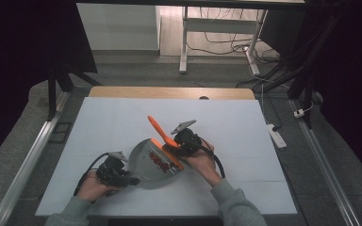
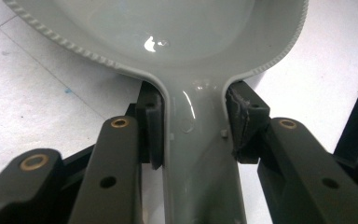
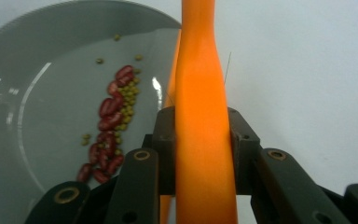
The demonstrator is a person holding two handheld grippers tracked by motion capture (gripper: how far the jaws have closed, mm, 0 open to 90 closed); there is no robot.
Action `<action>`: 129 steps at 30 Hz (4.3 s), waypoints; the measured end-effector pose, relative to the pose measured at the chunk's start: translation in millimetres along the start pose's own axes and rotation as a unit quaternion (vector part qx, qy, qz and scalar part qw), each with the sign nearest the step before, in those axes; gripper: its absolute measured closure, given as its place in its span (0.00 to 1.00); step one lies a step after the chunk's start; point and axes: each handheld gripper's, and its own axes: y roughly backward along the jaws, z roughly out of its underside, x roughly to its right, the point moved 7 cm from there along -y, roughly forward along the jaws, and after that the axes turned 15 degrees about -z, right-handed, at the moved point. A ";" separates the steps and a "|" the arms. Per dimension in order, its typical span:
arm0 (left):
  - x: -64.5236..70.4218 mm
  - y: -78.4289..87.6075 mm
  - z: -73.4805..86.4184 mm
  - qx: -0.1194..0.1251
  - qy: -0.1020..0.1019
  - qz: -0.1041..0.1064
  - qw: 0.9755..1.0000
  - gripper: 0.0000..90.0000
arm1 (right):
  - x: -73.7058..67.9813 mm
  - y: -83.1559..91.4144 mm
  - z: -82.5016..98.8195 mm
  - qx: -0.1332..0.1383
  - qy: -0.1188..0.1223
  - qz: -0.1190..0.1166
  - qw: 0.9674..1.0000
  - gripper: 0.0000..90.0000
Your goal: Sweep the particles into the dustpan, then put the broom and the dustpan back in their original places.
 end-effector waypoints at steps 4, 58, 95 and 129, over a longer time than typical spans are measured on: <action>-0.1 -0.1 0.1 -0.001 0.000 0.000 1.000 0.68 | -9.3 -2.7 -2.4 0.007 0.003 -0.008 1.000 0.78; -0.3 5.0 -4.6 0.038 0.018 -0.013 0.999 0.68 | 8.2 66.2 11.8 0.093 -0.009 -0.010 0.996 0.79; -11.9 27.6 10.1 0.118 0.113 -0.048 0.985 0.68 | 22.2 123.5 56.8 0.130 -0.040 0.002 0.991 0.78; -23.5 34.5 34.3 0.127 0.229 -0.112 0.959 0.68 | 15.9 129.4 98.5 0.132 -0.102 -0.015 0.986 0.78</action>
